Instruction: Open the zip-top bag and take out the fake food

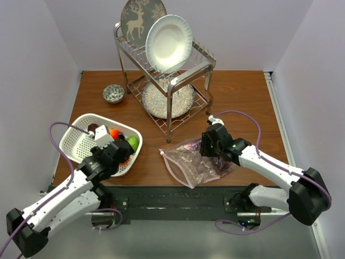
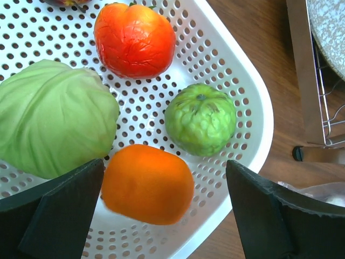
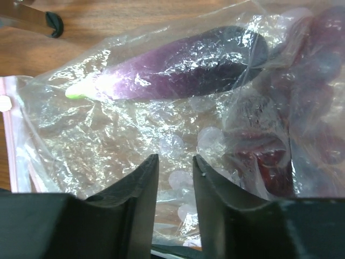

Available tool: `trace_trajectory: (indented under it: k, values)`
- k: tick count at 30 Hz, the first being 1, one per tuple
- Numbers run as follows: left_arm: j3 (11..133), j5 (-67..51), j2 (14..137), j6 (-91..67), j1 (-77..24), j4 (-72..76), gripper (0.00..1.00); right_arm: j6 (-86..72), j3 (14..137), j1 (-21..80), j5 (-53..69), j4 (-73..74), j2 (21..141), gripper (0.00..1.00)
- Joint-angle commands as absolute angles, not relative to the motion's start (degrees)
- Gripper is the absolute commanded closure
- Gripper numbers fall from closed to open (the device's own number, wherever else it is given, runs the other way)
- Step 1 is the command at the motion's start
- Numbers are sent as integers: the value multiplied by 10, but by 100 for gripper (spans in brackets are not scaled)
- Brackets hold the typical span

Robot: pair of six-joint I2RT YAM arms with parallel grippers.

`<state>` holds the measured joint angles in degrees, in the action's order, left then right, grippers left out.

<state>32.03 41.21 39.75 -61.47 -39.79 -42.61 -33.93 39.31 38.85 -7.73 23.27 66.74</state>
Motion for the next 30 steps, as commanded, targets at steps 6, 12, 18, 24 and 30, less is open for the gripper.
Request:
trace_trajectory:
  k: [6, 12, 18, 24, 30]
  values:
    - [379, 352, 389, -503, -396, -346, 15, -341, 442, 387, -120, 281, 612, 56]
    - [376, 309, 452, -523, -516, -264, 28, -341, 465, 387, -215, 344, 556, 47]
    - [359, 324, 562, -579, -655, -151, 46, -345, 479, 387, -213, 363, 546, 45]
    - [310, 273, 638, -587, -672, 22, 69, -342, 526, 387, -186, 319, 660, 46]
    - [294, 255, 688, -584, -673, 99, 80, -338, 556, 386, -175, 255, 762, 50]
